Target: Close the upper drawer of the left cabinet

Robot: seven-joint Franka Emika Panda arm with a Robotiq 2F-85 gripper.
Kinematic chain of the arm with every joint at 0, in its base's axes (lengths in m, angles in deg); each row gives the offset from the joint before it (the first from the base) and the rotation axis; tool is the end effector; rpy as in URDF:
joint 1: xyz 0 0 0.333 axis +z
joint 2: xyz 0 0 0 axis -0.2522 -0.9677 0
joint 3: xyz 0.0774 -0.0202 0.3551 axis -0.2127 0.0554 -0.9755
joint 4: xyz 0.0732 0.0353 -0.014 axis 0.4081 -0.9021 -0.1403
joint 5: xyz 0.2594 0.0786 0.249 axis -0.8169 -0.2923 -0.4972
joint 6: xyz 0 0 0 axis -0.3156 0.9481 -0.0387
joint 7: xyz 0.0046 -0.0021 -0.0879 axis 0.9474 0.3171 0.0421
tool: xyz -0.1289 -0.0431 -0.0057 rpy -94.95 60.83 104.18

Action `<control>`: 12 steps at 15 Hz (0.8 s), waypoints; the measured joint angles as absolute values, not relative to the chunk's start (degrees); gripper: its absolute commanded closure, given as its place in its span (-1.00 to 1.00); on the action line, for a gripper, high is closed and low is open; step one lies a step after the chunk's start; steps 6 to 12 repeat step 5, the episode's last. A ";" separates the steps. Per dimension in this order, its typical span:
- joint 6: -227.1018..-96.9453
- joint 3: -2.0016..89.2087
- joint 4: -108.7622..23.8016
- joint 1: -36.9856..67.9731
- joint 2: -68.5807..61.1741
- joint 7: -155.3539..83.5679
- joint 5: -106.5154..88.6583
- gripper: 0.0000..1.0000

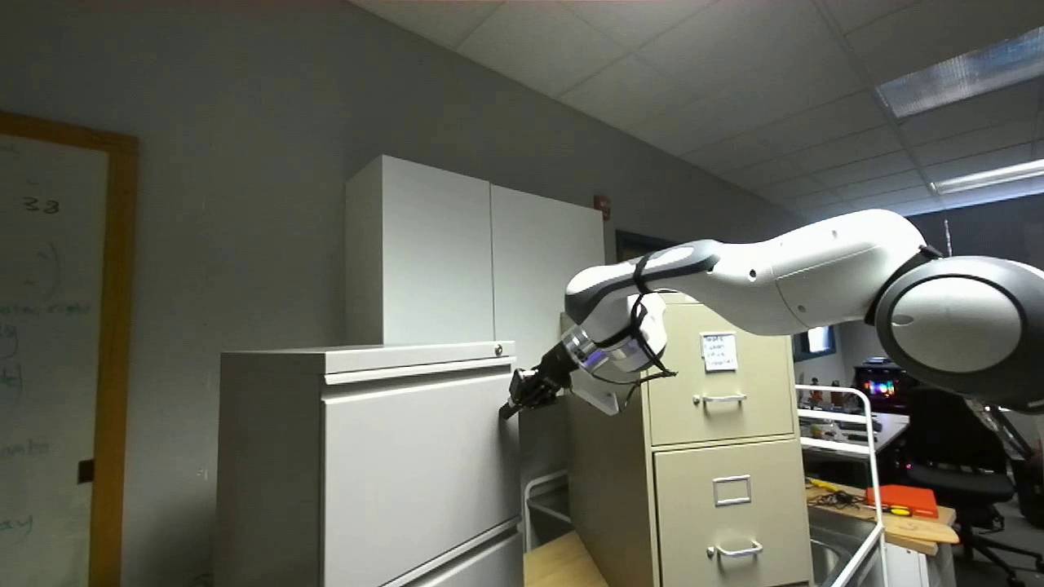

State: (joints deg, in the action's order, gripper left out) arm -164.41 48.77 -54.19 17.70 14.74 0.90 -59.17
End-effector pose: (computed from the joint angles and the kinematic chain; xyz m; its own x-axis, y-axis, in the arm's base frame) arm 0.5882 -0.0429 0.6522 0.7213 -0.1739 0.6704 0.1882 -0.8823 -0.4314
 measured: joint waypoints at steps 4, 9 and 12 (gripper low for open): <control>-162.92 47.63 -53.26 16.12 14.33 0.48 -58.40 0.98; -162.75 47.54 -53.14 15.82 14.27 0.41 -58.21 0.97; -162.75 47.54 -53.14 15.82 14.27 0.41 -58.21 0.97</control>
